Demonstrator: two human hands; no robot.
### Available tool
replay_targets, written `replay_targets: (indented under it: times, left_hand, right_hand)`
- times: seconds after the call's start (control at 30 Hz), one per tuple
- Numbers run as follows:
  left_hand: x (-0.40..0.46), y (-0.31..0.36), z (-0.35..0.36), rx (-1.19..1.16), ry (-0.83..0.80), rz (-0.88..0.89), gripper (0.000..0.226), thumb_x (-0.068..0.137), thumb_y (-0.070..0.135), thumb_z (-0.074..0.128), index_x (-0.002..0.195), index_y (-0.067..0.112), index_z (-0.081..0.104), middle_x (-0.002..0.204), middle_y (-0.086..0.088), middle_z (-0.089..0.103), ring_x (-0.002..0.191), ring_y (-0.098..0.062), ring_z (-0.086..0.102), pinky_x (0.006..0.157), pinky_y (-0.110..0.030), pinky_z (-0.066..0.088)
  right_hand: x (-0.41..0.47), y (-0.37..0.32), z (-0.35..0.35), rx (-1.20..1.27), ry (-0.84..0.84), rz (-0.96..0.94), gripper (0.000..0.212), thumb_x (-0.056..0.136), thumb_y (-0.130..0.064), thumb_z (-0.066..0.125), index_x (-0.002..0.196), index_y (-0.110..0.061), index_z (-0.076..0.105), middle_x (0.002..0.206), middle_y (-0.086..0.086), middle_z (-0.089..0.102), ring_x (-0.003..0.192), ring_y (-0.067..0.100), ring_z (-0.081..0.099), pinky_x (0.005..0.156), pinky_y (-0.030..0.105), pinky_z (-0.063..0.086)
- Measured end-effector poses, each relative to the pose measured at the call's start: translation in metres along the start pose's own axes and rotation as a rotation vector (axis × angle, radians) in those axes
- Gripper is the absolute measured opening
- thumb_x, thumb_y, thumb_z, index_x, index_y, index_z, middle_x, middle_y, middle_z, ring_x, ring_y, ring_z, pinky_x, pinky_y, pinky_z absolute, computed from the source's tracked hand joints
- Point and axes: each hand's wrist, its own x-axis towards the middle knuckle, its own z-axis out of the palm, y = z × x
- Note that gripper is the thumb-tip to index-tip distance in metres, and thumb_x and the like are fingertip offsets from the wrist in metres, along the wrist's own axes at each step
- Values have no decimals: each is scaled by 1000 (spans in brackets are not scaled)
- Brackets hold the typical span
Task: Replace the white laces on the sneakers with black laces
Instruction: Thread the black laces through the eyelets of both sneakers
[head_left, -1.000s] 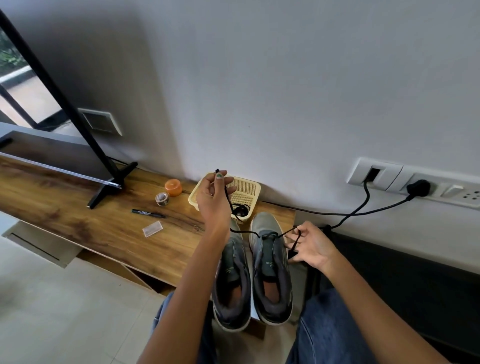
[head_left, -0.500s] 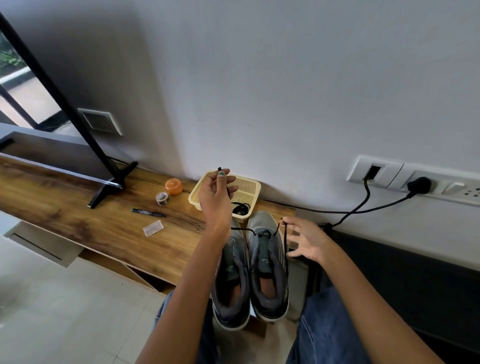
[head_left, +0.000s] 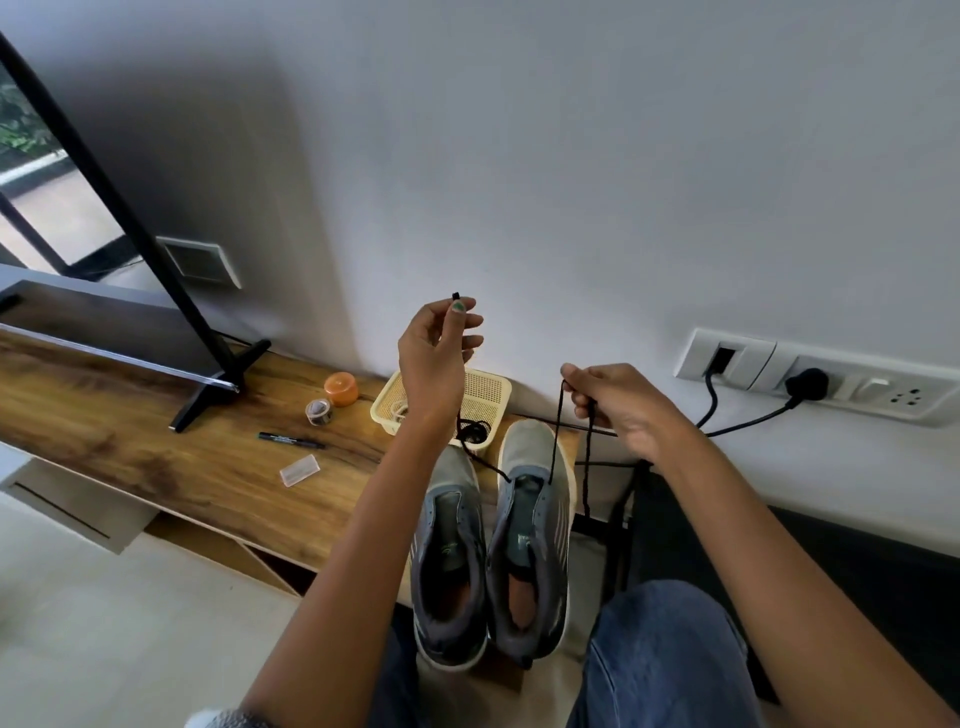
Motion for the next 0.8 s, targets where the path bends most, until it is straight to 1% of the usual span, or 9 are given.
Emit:
replay_targets:
  times: [0.13, 0.27, 0.37, 0.43, 0.5, 0.57, 0.67, 0.7, 0.8]
  left_hand:
    - [10, 14, 7, -11, -31, 45, 16, 100, 14, 50, 102, 9, 65, 89, -4, 68, 76, -13, 64, 67, -18, 51]
    - [10, 16, 14, 44, -72, 36, 17, 99, 14, 51, 103, 9, 66, 87, -2, 67, 74, -11, 62, 67, -19, 51]
    - [9, 20, 14, 54, -97, 24, 18, 99, 17, 51, 102, 13, 68, 83, 2, 66, 66, -7, 61, 69, -21, 52]
    - [9, 28, 14, 37, -107, 32, 18, 99, 18, 51, 101, 14, 69, 82, 3, 66, 65, -6, 60, 70, -21, 52]
    - [10, 40, 16, 9, -116, 46, 19, 100, 16, 51, 103, 11, 69, 81, 2, 64, 66, -7, 59, 69, -18, 52]
    - [12, 54, 18, -5, -127, 69, 20, 100, 14, 51, 104, 9, 69, 80, 2, 64, 65, -6, 58, 68, -16, 51]
    - [15, 74, 22, -5, -149, 101, 19, 99, 15, 52, 102, 10, 70, 81, 1, 65, 60, -4, 59, 71, -19, 52]
    - [16, 80, 23, -5, -156, 112, 19, 99, 15, 52, 101, 10, 70, 81, 0, 66, 60, -5, 60, 71, -20, 52]
    - [17, 98, 26, -9, -181, 146, 18, 99, 16, 52, 100, 10, 70, 82, 0, 68, 61, -6, 61, 71, -21, 52]
  right_hand:
    - [1, -19, -4, -67, 53, -62, 25, 96, -25, 55, 77, -12, 65, 64, -1, 51, 57, 11, 48, 56, 20, 34]
    - [-1, -30, -6, -37, 49, -57, 21, 95, -23, 57, 80, -14, 68, 65, -3, 53, 56, 9, 51, 57, 19, 36]
    - [-11, -44, -11, 7, 9, -101, 17, 94, -22, 59, 86, -13, 70, 66, -3, 56, 57, 10, 54, 64, 21, 39]
    - [-19, -57, -15, 7, -11, -157, 15, 93, -21, 60, 90, -12, 71, 69, -3, 59, 58, 10, 57, 68, 24, 40]
    - [-27, -71, -18, -17, -4, -219, 15, 93, -20, 60, 93, -10, 72, 70, -2, 61, 58, 9, 59, 70, 24, 40]
    - [-34, -87, -21, -52, 18, -279, 16, 93, -20, 61, 94, -9, 72, 71, -1, 63, 57, 7, 59, 68, 23, 41]
    - [-40, -110, -27, -103, 40, -361, 14, 92, -19, 61, 84, -14, 72, 73, 0, 66, 56, 6, 61, 65, 21, 44]
    - [-42, -117, -28, -111, 48, -380, 14, 92, -19, 62, 83, -13, 72, 73, 1, 66, 56, 7, 62, 63, 21, 46]
    - [-47, -138, -32, -129, 78, -441, 12, 89, -15, 65, 89, -4, 71, 68, 2, 66, 54, 9, 63, 55, 17, 49]
